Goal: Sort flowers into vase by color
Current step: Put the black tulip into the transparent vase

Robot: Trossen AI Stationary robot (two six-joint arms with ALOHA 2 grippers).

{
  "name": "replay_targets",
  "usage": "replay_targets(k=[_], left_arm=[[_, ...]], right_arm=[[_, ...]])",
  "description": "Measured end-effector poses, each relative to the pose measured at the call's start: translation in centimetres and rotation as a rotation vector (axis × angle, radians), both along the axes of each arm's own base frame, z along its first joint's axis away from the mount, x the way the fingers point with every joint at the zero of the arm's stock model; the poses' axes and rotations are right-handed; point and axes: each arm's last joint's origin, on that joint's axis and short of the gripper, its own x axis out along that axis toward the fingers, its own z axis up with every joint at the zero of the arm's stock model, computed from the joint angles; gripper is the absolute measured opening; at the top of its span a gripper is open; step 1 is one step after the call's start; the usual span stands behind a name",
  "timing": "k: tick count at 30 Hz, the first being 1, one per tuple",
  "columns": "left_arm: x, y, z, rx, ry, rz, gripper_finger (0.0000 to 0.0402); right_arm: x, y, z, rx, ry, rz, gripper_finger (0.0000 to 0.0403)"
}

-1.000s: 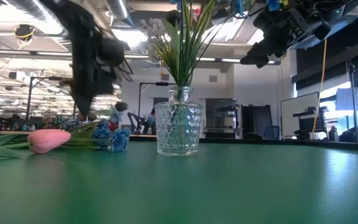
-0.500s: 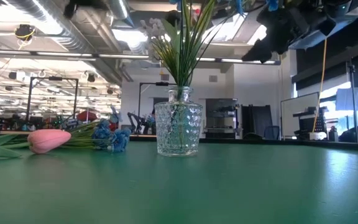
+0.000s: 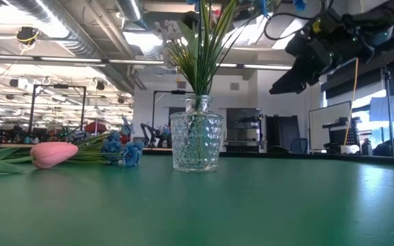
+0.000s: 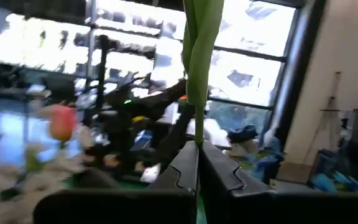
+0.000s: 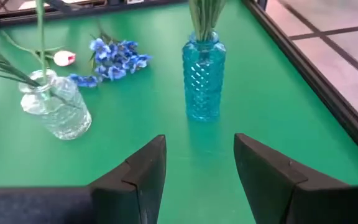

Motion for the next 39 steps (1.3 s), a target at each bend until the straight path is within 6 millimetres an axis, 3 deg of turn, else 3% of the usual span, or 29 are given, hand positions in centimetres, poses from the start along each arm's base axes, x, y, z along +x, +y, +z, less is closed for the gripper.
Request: replay_targets(k=[7,17,25,39], left_arm=[[3.6,-2.4,-4.6,0.047,-0.061,-0.04,0.0],[8.5,-3.6,-8.7,0.061,0.034,-0.044,0.0],[9.6,-3.5,-10.4,0.066,0.097,0.069,0.0],[9.5,-3.4,-12.1,0.024,0.261,0.084,0.0009]], right_arm=[[-0.1,0.1,-1.8,0.053,-0.125,-0.054,0.0188],[-0.6,0.5,-3.3,0.08,-0.183,-0.053,0.0188],[-0.7,0.7,-3.8,0.096,-0.168,-0.042,0.0188],[-0.7,0.8,-3.6,0.107,-0.194,0.019,0.0188]])
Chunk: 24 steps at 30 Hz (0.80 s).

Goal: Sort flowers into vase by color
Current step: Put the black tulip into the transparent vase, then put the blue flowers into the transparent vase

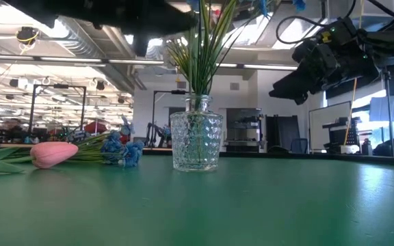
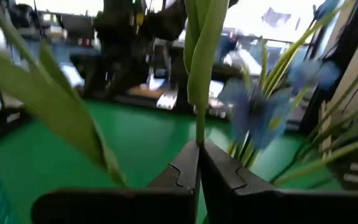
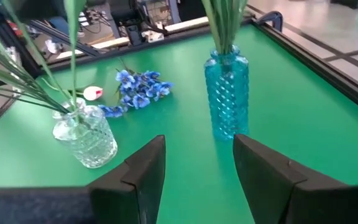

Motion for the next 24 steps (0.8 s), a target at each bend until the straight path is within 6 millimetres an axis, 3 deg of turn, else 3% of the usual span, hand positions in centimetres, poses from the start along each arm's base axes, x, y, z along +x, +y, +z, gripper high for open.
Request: replay_targets(k=[13,17,24], left_arm=[[-0.7,-1.5,-0.8,-0.053,0.088,0.025,0.0133],[-1.0,-1.9,0.9,-0.036,0.155,0.06,0.0157],[-2.3,-3.3,4.9,-0.06,0.372,0.132,0.0161]], right_arm=[[0.1,0.0,0.4,-0.023,-0.036,0.008,0.0188],[0.1,0.0,0.4,-0.023,-0.036,0.008,0.0188],[0.1,-0.1,0.4,-0.024,-0.036,0.008,0.0188]])
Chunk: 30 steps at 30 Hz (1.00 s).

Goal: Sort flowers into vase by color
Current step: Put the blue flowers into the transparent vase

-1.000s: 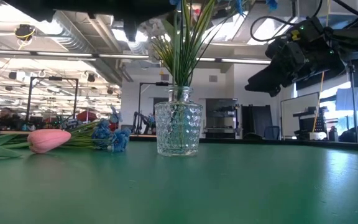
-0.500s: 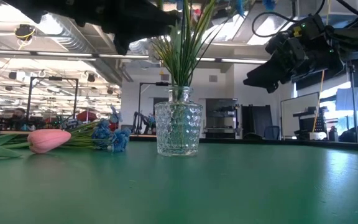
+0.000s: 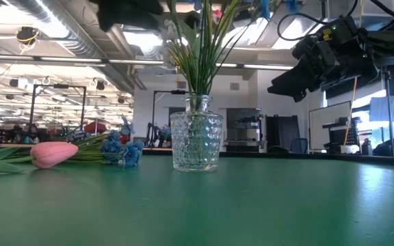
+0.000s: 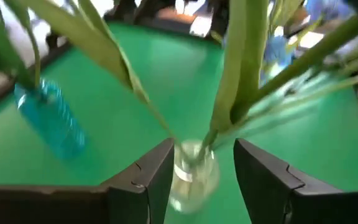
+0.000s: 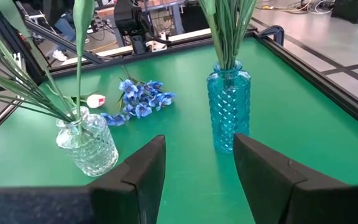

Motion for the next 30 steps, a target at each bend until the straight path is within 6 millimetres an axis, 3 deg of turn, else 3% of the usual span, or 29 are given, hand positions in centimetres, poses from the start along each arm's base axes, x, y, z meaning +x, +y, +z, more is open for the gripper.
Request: replay_targets(k=[4,7,11,17,22,30], left_arm=[[-1.3,-0.6,1.4,-0.066,0.16,0.06,0.0161],[-2.8,-0.5,1.2,-0.137,0.303,0.133,0.016],[-4.7,0.1,-0.6,-0.279,0.519,0.271,0.016],[-7.4,1.5,-5.7,-0.459,0.887,0.435,0.016],[-8.3,1.6,-8.2,-0.459,0.953,0.391,0.016],[-8.4,2.5,-8.9,-0.386,0.94,0.398,0.016]], right_arm=[[0.0,0.0,0.0,0.0,0.0,0.0,0.0188],[0.0,0.0,0.0,0.0,0.0,0.0,0.0188],[0.0,0.0,0.0,-0.001,0.0,0.0,0.0188],[0.0,0.0,0.2,-0.012,-0.016,0.0,0.0188],[0.1,0.0,0.3,-0.018,-0.023,0.0,0.0188],[0.1,0.0,0.3,-0.017,-0.023,0.0,0.0188]])
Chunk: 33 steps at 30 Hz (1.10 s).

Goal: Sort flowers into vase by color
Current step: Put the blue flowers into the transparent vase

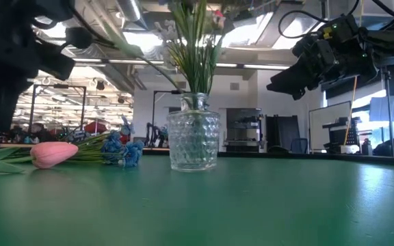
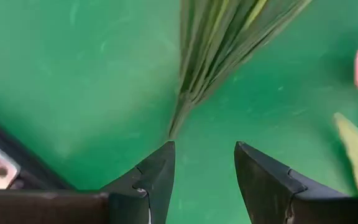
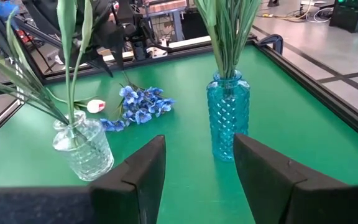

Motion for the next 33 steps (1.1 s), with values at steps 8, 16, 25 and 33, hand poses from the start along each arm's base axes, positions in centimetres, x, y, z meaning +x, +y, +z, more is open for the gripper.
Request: replay_targets(k=[8,16,25,33], left_arm=[[2.5,-0.3,2.2,0.036,-0.202,-0.093,0.016],[4.6,-1.4,8.1,0.111,-0.387,-0.188,0.016],[2.7,-1.9,12.9,0.247,-0.335,-0.166,0.016],[-0.6,-1.7,10.3,0.224,-0.072,0.026,0.016]], right_arm=[[0.0,0.0,0.0,0.0,0.001,0.0,0.0188],[0.0,0.0,-0.1,0.01,0.013,0.0,0.0188],[-0.1,0.1,-0.5,0.035,0.048,0.0,0.0188],[-0.1,0.1,-0.4,0.029,0.04,0.0,0.0188]])
